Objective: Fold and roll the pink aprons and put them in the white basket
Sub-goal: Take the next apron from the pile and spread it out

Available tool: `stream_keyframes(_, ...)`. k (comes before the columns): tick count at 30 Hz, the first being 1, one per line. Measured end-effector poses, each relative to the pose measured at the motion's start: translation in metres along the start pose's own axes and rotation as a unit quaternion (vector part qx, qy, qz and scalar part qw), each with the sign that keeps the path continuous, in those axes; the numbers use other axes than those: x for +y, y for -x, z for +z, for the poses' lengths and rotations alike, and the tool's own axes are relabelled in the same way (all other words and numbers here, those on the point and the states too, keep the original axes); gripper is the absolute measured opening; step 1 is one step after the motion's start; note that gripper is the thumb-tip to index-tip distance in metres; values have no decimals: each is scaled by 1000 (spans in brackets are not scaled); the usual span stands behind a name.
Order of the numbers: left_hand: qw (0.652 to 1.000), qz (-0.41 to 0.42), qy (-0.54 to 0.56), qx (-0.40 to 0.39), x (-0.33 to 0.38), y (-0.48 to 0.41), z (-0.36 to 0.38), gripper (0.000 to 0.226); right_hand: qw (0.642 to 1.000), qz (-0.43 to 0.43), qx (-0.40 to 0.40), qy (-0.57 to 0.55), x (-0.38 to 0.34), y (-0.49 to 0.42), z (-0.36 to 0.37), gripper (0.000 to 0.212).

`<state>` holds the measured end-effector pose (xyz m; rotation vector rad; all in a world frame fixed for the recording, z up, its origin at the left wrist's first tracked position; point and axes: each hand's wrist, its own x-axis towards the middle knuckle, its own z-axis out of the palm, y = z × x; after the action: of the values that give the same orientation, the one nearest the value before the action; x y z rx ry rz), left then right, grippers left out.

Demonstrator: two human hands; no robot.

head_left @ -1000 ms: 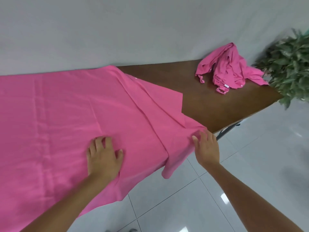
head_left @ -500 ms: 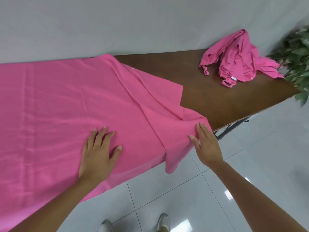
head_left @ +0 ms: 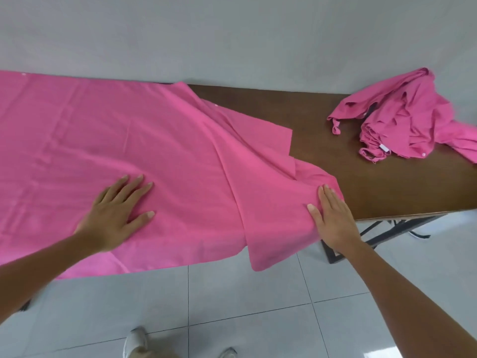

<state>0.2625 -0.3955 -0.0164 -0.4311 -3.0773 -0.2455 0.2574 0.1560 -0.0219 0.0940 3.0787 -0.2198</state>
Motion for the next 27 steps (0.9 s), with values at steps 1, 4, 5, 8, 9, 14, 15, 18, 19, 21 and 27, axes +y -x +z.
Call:
stream_keyframes(1,1000,0,-1,-3,0,-1,0,80,1000,-1,-1,3,8,-4,-2,94)
stream_keyframes(4,1000,-2,-7,-16,1,-2,0,79,1000,-1,-10,13,30,-17,-6,98)
stream_keyframes(5,1000,-3,-9,-18,1,-2,0,78,1000,0,-15,17,36,-23,-8,98)
stream_keyframes(8,1000,-1,-14,-21,3,0,-1,77,999,-6,-30,26,50,-37,-15,96)
stream_keyframes(9,1000,0,-14,-21,3,0,-1,77,999,-7,-34,26,53,-40,-17,94)
stream_keyframes(14,999,5,-22,-26,4,0,-3,76,999,-23,-27,28,64,-54,-26,92)
stream_keyframes(15,999,6,-24,-27,5,0,-3,75,999,-26,-24,25,65,-57,-27,95)
stream_keyframes(18,999,7,-27,-29,5,0,-3,76,999,-36,-21,19,65,-61,-28,98)
stream_keyframes(19,999,9,-28,-29,5,0,-4,76,999,-37,-18,19,65,-61,-28,97)
stream_keyframes(21,999,12,-33,-29,7,0,-4,76,999,-38,-13,15,66,-59,-28,96)
stream_keyframes(27,1000,-10,-17,-7,20,-14,-15,75,996,-41,36,-63,64,-56,-32,78)
